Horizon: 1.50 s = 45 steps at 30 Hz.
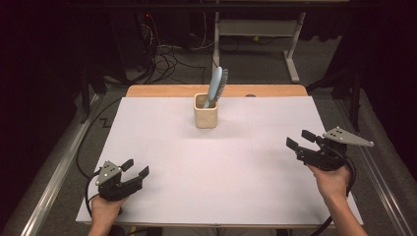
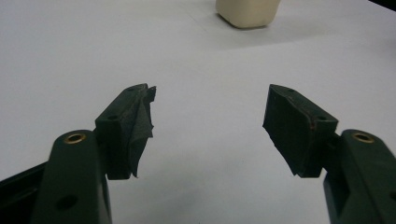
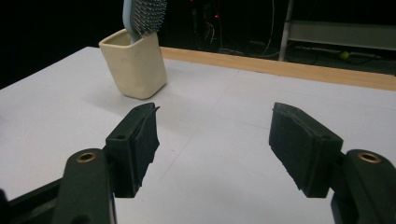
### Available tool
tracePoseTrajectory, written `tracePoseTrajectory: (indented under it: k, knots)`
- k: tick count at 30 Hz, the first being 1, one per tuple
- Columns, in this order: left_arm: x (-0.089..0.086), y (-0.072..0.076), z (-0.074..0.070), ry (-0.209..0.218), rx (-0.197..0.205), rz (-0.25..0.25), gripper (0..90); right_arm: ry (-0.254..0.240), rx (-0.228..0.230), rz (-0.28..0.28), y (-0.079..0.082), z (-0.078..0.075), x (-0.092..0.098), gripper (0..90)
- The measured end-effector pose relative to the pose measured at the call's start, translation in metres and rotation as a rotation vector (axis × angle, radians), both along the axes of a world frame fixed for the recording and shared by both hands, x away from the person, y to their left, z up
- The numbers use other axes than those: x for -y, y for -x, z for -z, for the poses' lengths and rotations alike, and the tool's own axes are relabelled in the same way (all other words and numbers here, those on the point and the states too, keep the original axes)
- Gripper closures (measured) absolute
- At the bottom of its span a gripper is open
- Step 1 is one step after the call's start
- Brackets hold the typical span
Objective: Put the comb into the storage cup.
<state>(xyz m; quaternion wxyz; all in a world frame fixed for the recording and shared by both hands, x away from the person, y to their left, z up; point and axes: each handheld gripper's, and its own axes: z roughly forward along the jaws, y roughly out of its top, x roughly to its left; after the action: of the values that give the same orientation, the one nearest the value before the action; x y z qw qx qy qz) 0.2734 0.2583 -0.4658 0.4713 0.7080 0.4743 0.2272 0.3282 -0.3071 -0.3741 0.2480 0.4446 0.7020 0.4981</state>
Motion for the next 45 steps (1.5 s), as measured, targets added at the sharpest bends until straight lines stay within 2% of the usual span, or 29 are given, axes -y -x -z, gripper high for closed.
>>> tracePoseTrajectory:
  k: [33, 45]
  knots:
    - [0.0, 0.0, 0.0, 0.003, -0.002, 0.0, 32.9, -0.008, 0.02, 0.013, 0.019, 0.003, 0.011, 33.0]
    - [0.0, 0.0, 0.0, 0.003, 0.0, -0.001, 32.9, -0.007, 0.014, 0.032, 0.031, 0.005, 0.022, 33.1]
